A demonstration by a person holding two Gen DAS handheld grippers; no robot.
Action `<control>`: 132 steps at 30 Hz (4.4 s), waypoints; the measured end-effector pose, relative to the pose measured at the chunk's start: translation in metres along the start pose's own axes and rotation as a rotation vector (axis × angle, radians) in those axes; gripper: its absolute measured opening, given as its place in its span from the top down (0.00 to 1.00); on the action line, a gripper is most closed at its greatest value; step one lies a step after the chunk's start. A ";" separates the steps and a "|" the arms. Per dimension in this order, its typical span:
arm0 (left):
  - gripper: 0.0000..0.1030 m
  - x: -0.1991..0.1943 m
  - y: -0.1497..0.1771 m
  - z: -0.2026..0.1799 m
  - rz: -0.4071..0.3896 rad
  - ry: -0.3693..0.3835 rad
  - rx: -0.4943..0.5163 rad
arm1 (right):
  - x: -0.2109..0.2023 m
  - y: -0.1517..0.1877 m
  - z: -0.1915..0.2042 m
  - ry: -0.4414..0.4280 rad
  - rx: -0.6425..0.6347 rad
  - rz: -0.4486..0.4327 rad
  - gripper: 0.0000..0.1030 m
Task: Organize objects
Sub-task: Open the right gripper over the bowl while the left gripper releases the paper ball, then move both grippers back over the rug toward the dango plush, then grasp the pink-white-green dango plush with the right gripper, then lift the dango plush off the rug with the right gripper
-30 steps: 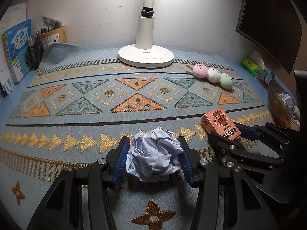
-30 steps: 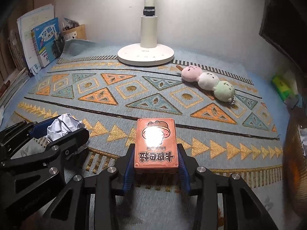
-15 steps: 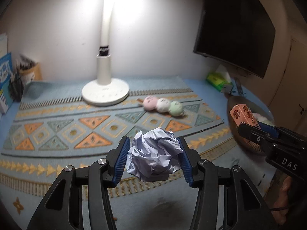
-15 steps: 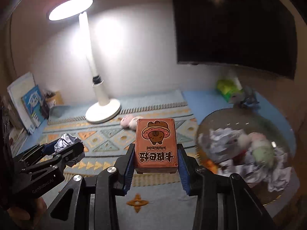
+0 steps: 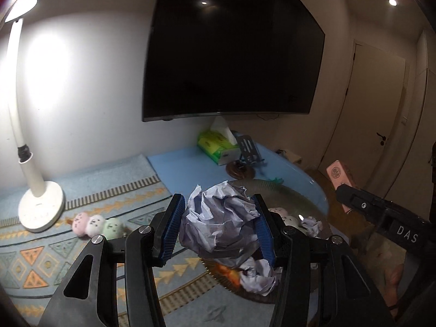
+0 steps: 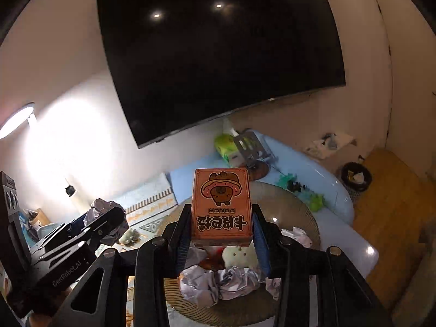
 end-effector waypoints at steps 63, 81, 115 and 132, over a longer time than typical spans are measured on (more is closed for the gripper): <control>0.06 -0.127 0.154 0.249 0.088 -0.648 -0.256 | 0.108 0.202 0.235 -0.286 -0.337 0.370 0.31; 0.04 -0.122 0.154 0.239 0.095 -0.638 -0.194 | 0.116 0.199 0.227 -0.274 -0.278 0.384 0.15; 0.01 -0.081 0.136 0.274 0.135 -0.554 -0.201 | 0.240 0.154 0.283 -0.257 -0.606 0.373 0.36; 0.01 -0.081 0.134 0.275 0.118 -0.560 -0.194 | 0.112 0.193 0.241 -0.022 -0.420 0.393 0.59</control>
Point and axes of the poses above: each gripper's, at about its wrist camera, not at the fingertips, and x roughly the way its jaws point, z to its left, y to its underside, the point moved 3 cm from there along x, roughly the way its jaws point, and after that the axes turned 7 degrees about -z, right-handed, at the moved point
